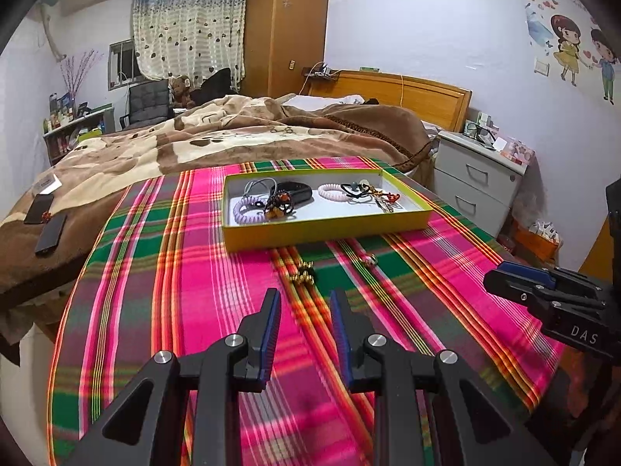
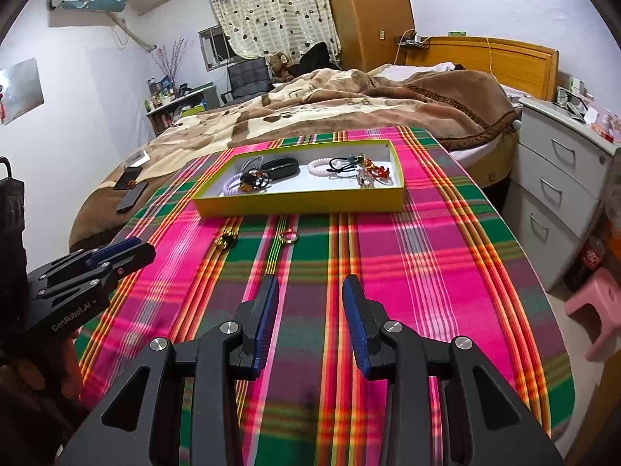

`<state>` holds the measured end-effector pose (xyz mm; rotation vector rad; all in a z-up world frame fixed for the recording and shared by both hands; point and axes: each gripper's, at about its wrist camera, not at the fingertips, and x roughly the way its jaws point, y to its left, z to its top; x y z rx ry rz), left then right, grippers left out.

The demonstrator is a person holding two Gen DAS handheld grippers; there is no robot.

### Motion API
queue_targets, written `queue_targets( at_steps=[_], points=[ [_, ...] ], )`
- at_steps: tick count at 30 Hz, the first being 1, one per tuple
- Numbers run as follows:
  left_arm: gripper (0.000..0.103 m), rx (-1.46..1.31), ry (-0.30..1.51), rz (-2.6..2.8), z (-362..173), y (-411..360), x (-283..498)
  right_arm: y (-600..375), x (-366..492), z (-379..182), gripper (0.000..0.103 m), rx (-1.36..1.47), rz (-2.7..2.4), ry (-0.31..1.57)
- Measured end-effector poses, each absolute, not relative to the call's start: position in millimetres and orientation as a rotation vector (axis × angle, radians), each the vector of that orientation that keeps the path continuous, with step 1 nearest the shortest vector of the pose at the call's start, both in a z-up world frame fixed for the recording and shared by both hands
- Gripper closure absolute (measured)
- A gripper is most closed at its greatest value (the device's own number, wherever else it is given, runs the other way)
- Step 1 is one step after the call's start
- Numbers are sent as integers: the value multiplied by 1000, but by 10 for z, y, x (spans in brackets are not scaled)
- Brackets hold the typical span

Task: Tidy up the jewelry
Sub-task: 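Move the left gripper to the gold charm while the right gripper approaches the gold ring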

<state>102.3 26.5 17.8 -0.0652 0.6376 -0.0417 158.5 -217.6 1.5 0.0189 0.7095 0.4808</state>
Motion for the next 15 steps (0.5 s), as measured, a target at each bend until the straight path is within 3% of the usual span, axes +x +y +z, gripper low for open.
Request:
queue_targets(
  at_steps=[15],
  points=[
    [77,-46,628,-35,185,203,699,-2209,1274,20,68,-15,488,689]
  ],
)
